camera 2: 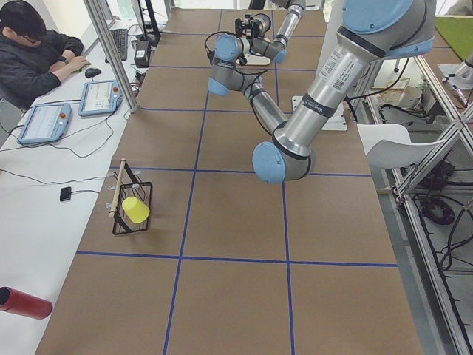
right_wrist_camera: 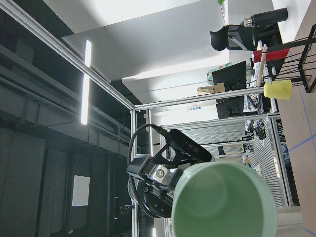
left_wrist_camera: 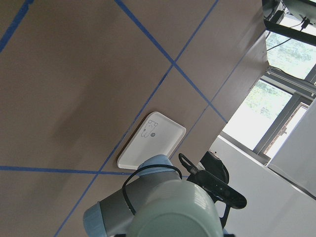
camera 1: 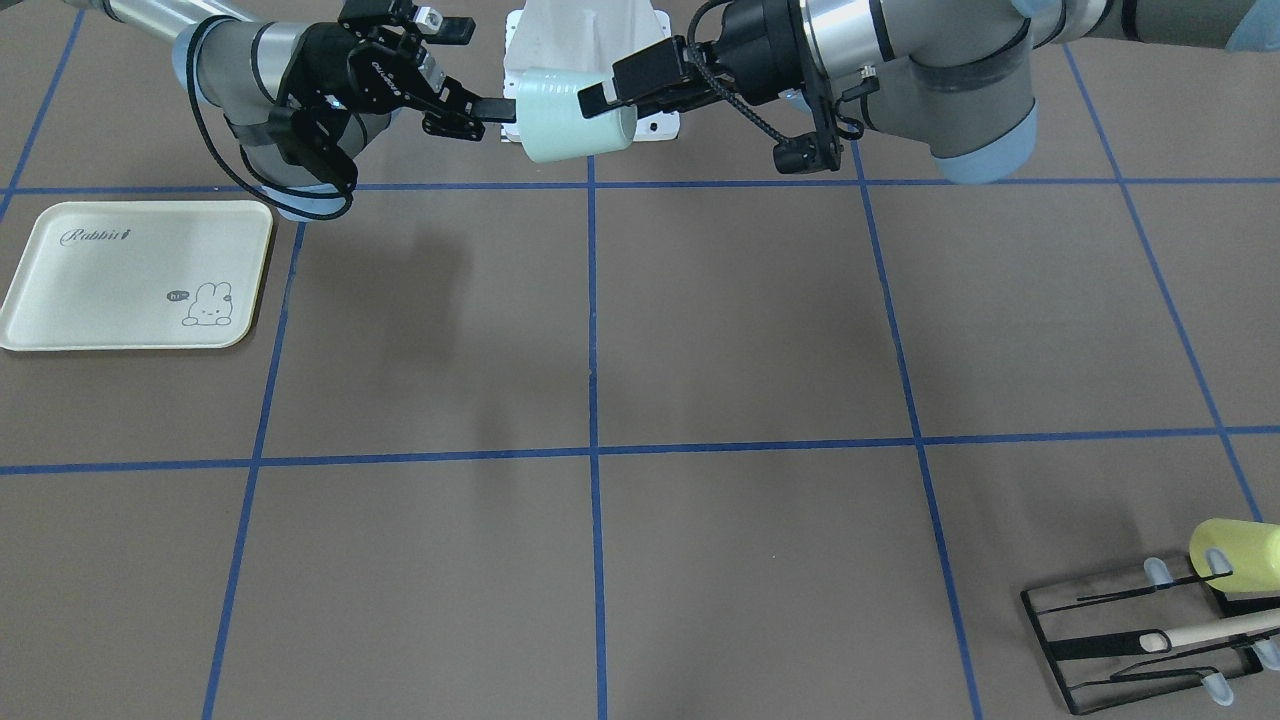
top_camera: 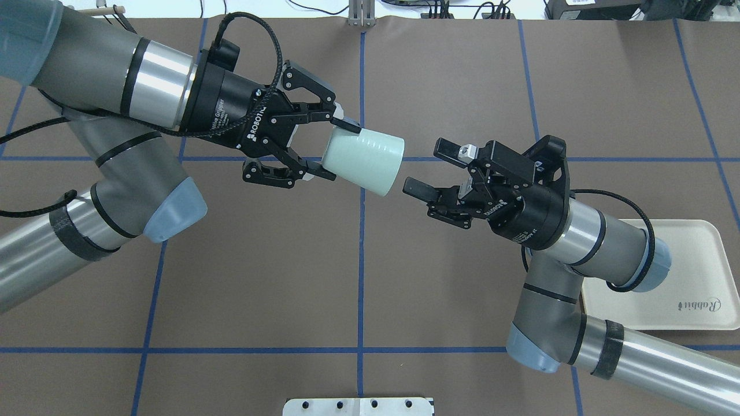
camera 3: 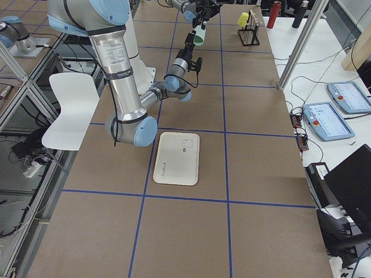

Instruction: Left arm grabs green cup and hands to right arm on tray

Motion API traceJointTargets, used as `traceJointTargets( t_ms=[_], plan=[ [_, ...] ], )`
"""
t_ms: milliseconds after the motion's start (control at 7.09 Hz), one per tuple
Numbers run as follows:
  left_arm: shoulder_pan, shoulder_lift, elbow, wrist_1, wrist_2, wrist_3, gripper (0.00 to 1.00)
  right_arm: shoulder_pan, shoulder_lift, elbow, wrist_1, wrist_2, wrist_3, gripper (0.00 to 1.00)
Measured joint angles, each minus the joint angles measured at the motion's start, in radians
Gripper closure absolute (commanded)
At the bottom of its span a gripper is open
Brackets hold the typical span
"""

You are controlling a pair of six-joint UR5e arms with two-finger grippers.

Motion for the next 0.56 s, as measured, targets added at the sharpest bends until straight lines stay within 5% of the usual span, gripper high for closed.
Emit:
traceJointTargets(
  t_ms=[564],
  plan=[
    [0.011, 0.001, -0.019, 0.007, -0.011, 0.006, 0.87, -0.002, 0.009, 0.018, -0.058, -0.026, 0.000, 0.03]
  ],
)
